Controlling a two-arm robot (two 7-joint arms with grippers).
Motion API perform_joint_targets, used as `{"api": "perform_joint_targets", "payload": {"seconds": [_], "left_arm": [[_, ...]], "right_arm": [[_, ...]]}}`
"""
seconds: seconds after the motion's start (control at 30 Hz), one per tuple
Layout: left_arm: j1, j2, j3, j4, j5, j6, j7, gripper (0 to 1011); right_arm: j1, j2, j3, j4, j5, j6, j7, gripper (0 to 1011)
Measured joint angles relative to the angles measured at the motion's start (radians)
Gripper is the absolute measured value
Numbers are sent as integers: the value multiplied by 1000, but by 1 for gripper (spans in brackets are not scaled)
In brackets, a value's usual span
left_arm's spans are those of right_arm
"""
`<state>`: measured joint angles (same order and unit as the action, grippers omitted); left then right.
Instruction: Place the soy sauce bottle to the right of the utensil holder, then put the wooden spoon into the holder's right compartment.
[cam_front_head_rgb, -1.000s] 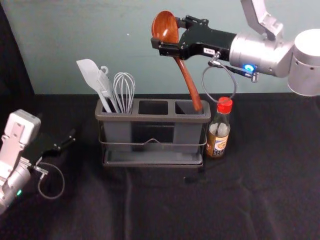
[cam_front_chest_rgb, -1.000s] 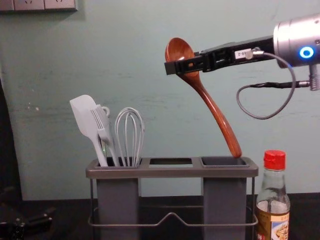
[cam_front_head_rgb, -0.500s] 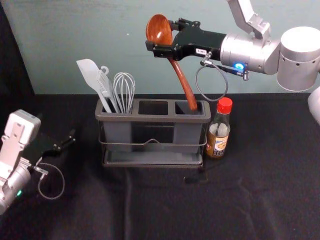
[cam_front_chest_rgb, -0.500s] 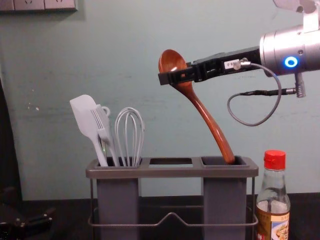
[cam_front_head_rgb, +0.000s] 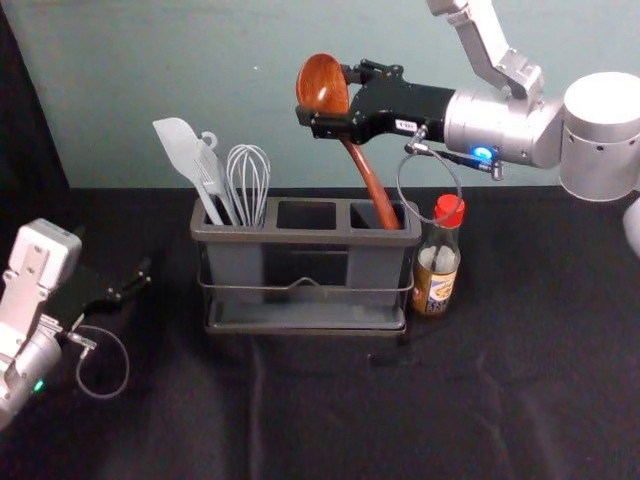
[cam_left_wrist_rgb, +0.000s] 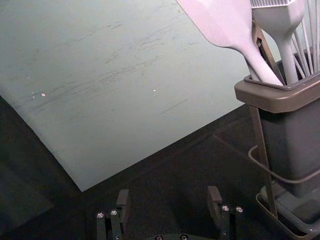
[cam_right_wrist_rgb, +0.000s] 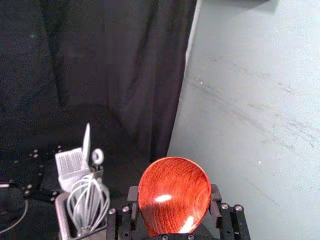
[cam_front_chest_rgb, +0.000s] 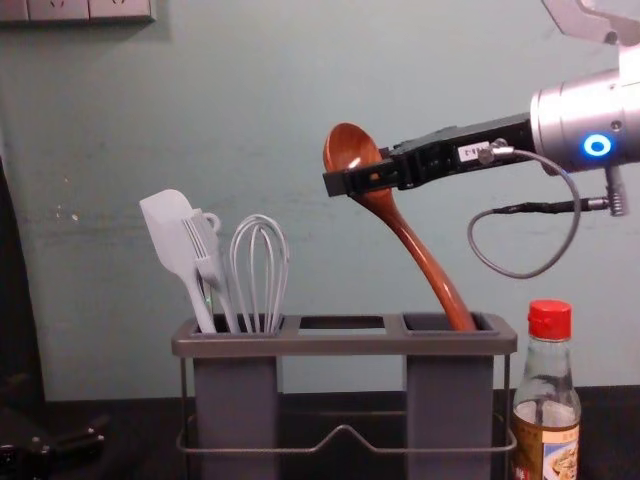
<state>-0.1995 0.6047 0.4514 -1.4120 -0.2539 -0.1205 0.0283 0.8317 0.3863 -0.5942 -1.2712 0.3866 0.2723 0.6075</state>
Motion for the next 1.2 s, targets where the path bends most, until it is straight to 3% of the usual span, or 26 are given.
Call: {"api": "perform_joint_targets", "payload": {"seconds": [0.37,0.67,1.2], "left_arm": [[0,0,0,0,0,0,0,1011],[0,0,0,0,0,0,0,1012],[0,0,0,0,0,0,0,1011]], "right_arm": [[-76,87,25,-175,25,67,-27,838],[-128,145,37,-270,48,120,-49,837],[-248,205,81,-338,87,75,-91,837]]}}
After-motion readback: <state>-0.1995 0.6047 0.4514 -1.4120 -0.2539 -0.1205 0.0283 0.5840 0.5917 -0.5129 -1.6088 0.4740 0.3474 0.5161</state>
